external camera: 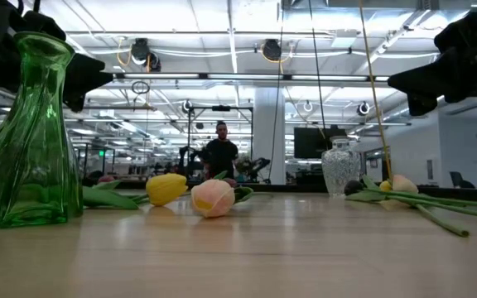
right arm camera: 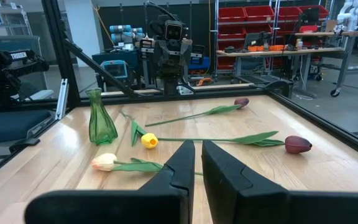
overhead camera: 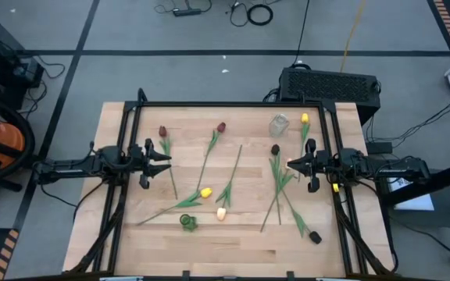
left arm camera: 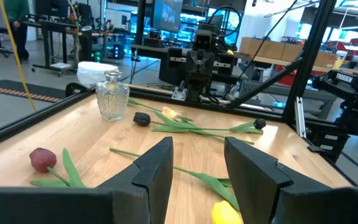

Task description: Sort flowers into vase by color

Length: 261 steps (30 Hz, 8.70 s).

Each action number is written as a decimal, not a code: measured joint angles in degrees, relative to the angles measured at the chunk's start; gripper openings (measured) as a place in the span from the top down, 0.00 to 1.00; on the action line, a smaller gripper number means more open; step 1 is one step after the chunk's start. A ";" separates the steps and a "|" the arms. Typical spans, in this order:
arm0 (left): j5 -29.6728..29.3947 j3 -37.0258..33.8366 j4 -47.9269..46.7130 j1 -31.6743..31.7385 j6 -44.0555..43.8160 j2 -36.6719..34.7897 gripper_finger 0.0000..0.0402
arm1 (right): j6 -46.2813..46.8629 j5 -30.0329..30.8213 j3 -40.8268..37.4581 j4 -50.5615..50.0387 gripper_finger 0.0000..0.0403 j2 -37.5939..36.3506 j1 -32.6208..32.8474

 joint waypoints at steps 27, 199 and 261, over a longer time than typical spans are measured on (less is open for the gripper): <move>-14.10 13.80 -4.53 0.02 -12.55 7.89 0.62 | 0.00 0.00 0.01 0.01 0.94 0.01 0.00; 3.23 46.85 -41.32 25.42 -31.06 59.14 0.99 | 0.00 0.15 0.02 0.01 0.94 0.02 0.00; -47.60 47.08 7.30 -53.88 6.03 53.98 0.99 | 0.00 0.17 0.02 0.02 0.94 0.01 0.00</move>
